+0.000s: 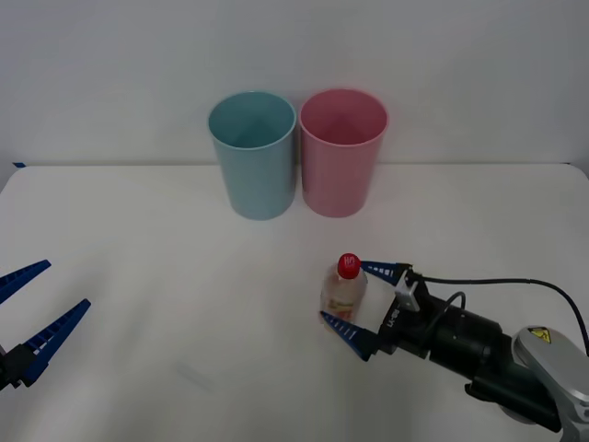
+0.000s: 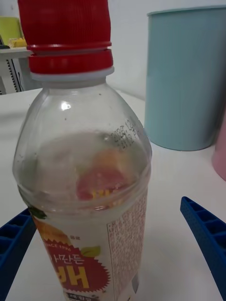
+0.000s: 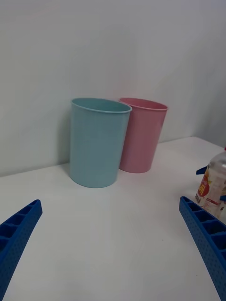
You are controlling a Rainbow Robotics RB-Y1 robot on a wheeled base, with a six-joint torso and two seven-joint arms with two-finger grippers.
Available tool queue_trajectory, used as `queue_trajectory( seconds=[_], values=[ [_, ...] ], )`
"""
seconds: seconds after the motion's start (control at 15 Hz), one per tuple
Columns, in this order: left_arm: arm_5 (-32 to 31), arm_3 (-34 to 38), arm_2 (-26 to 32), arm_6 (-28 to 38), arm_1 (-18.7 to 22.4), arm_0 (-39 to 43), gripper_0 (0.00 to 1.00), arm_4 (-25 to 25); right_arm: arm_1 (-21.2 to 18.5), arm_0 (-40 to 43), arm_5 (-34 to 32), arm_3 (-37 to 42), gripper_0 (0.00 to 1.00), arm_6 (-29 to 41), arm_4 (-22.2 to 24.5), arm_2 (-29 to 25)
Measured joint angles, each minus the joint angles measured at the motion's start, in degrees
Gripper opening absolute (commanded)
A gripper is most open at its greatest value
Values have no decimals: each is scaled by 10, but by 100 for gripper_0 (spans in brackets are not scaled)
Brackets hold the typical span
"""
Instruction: Grasp the object on the table and drop it into the matching bin: aluminum can to the light blue bin, PET bottle to the pink bin.
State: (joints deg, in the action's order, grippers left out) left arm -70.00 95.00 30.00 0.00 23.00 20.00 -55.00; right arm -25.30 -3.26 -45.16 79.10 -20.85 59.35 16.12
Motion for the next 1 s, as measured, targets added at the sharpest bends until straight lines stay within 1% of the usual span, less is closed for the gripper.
queue_trajectory(
  seconds=[0.33,0.4,0.47,0.53,0.6,1.0],
  values=[
    [0,0,0,0,0,0,100,0,7,-1,8,0,100,-3,0,6],
    [0,0,0,0,0,0,100,0,8,-1,10,0,65,-4,0,7],
    [0,0,0,0,0,0,100,0,8,-1,11,0,20,-6,0,8],
    [0,0,0,0,0,0,100,0,8,-1,12,0,4,-8,0,8],
    [0,0,0,0,0,0,100,0,8,-2,14,0,0,-11,0,8],
    [0,0,0,0,0,0,100,0,8,-4,17,0,0,-12,0,11]
  ],
)
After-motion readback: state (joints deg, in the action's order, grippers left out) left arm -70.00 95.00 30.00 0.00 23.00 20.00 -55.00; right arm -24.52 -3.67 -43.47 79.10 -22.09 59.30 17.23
